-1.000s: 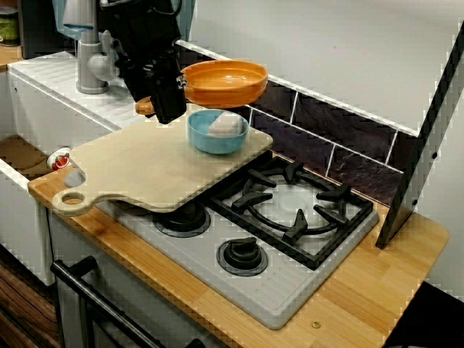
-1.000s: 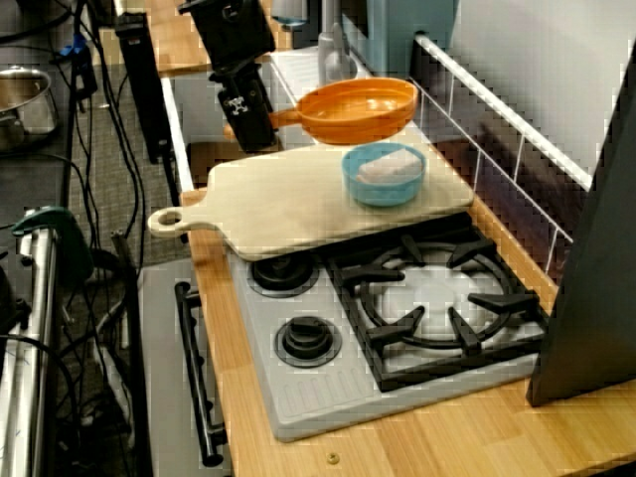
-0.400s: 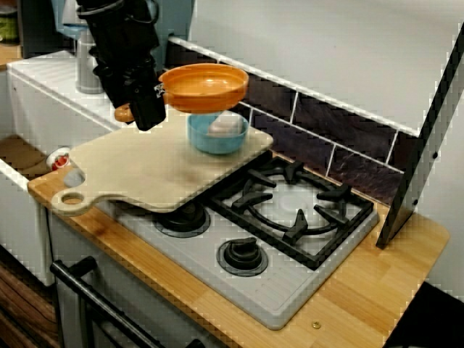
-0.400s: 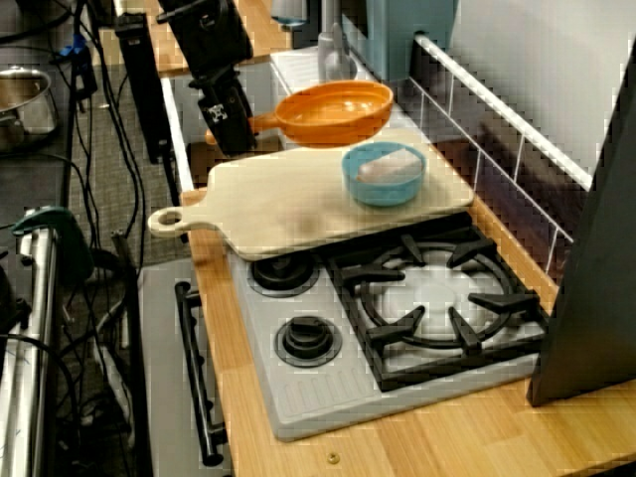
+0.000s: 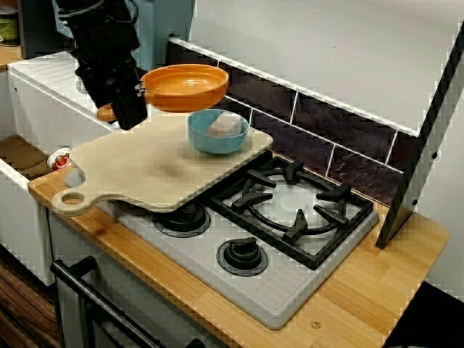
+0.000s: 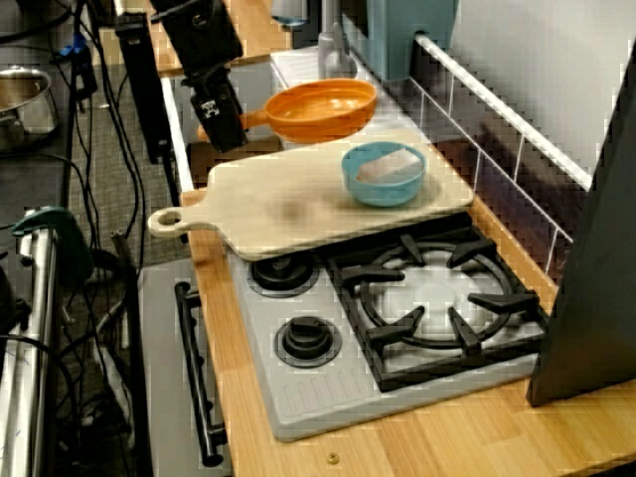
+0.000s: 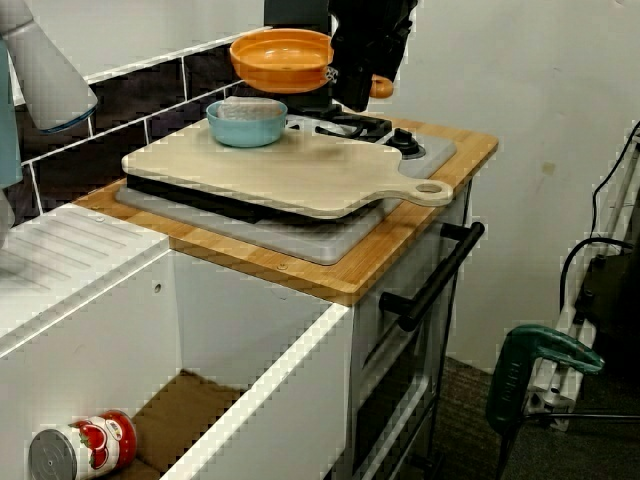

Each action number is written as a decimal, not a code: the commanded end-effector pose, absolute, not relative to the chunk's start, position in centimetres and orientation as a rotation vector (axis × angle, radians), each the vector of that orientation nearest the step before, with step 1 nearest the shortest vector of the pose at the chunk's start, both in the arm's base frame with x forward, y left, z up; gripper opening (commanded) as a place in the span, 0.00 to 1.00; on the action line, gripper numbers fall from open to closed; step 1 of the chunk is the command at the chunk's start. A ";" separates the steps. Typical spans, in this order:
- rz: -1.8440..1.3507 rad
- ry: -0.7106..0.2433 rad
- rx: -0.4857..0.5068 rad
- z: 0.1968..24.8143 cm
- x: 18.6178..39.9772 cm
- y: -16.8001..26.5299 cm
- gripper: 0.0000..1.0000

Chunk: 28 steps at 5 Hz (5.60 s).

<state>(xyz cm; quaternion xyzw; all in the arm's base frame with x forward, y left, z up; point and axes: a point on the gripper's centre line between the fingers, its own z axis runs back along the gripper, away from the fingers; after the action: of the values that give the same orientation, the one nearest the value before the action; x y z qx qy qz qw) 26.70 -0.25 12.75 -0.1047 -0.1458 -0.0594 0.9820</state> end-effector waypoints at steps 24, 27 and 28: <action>-0.033 -0.394 -0.126 12.7 37.2 1.1 1.00; -0.006 -0.395 -0.118 11.6 37.8 1.6 1.00; 0.010 -0.395 -0.120 11.0 38.2 1.6 1.00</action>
<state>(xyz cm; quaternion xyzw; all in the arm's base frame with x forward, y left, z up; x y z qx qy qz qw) 37.48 1.07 9.20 -0.0627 -0.1677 0.0105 0.9838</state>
